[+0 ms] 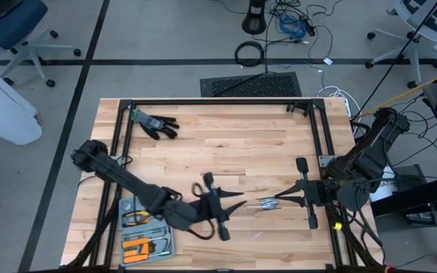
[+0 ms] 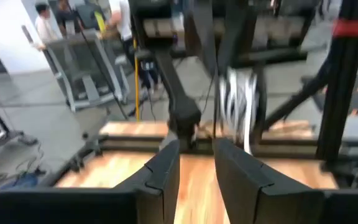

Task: Coil cords
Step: Coil the white cable wire into the spool

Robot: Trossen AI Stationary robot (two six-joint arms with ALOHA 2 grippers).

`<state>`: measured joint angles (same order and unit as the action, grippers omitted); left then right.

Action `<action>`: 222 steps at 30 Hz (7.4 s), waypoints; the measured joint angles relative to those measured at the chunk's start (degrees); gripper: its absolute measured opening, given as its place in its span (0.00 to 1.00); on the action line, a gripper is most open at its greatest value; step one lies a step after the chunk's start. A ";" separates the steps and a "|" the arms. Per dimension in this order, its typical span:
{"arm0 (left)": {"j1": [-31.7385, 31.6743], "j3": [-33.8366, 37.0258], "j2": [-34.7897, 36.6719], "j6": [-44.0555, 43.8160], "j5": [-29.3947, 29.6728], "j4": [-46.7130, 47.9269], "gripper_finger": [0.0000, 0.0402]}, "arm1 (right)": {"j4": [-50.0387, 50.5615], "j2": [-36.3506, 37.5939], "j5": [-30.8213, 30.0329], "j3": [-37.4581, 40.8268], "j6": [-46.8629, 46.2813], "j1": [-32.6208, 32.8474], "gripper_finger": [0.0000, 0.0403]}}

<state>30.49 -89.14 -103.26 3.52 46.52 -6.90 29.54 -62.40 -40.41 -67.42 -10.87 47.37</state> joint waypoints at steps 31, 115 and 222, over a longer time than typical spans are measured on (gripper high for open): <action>-5.20 -0.01 -2.82 -1.60 -14.09 -6.79 0.27 | -0.11 -0.30 -0.02 0.00 1.07 -0.02 0.00; -1.49 -0.04 13.22 9.43 -10.20 6.79 0.00 | -61.60 -23.83 -4.50 16.61 9.52 0.67 0.43; 8.97 -0.02 17.28 -3.17 0.02 34.57 0.00 | -38.48 -32.27 -10.62 2.71 -1.19 -11.13 0.00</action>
<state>39.46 -89.17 -85.97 0.35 46.54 27.67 -8.94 -94.67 -51.03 -64.71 -12.06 36.25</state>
